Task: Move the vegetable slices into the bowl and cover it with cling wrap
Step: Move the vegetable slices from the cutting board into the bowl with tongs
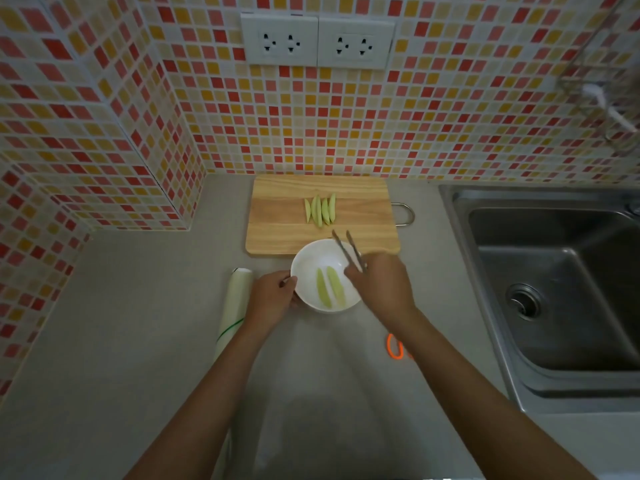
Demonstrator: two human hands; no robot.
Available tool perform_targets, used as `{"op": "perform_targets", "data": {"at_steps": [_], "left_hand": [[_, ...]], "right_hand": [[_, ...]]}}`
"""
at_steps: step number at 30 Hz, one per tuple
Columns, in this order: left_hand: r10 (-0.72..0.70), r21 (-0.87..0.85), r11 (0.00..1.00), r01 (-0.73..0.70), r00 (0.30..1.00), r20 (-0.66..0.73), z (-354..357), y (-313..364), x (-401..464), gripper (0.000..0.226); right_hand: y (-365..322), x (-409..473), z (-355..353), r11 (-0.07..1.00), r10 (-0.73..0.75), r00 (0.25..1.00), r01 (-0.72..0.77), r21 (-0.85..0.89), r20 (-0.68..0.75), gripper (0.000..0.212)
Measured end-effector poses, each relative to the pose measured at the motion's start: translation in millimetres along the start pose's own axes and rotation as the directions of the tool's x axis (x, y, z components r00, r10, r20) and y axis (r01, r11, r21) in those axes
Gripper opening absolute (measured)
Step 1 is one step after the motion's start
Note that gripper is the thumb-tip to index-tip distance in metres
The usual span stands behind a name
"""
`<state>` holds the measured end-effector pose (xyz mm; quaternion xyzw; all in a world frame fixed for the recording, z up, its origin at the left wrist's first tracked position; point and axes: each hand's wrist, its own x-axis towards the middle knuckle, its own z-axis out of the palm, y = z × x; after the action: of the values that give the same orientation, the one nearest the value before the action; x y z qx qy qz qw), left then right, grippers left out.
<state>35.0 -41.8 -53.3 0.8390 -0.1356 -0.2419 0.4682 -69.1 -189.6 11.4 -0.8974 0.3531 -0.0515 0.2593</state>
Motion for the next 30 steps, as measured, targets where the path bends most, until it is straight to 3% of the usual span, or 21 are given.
{"op": "perform_targets", "data": {"at_steps": [5, 13, 19, 23, 27, 30], "left_hand": [[0.001, -0.013, 1.0, 0.0, 1.0, 0.005, 0.6, 0.3, -0.2, 0.024], [-0.02, -0.031, 0.999, 0.021, 1.0, 0.008, -0.6, 1.3, 0.8, 0.024], [-0.011, -0.006, 1.0, 0.011, 1.0, 0.014, -1.5, 3.2, -0.3, 0.024], [-0.004, -0.012, 1.0, 0.004, 1.0, 0.019, -2.1, 3.2, 0.2, 0.024], [-0.016, -0.014, 1.0, 0.016, 1.0, 0.021, -1.8, 1.6, 0.9, 0.024], [-0.024, -0.009, 1.0, 0.025, 1.0, 0.016, -0.7, 1.0, 2.5, 0.024]], "right_hand": [[-11.8, 73.8, 12.9, 0.997, 0.051, 0.998, -0.053, 0.05, 0.032, 0.042], [-23.4, 107.2, 33.4, 0.995, 0.016, 0.996, -0.007, -0.103, 0.088, 0.012], [-23.5, 112.0, 35.6, 0.991, -0.002, 0.994, 0.016, -0.133, 0.109, 0.009], [-17.9, 99.8, 22.3, 1.0, 0.018, 0.997, -0.018, 0.006, 0.069, 0.037], [-13.7, 54.7, -0.3, 0.983, -0.013, 1.0, 0.012, 0.181, 0.006, 0.045], [-5.6, 4.7, -5.1, 0.982, -0.05, 0.999, 0.048, 0.184, 0.006, 0.047]]}}
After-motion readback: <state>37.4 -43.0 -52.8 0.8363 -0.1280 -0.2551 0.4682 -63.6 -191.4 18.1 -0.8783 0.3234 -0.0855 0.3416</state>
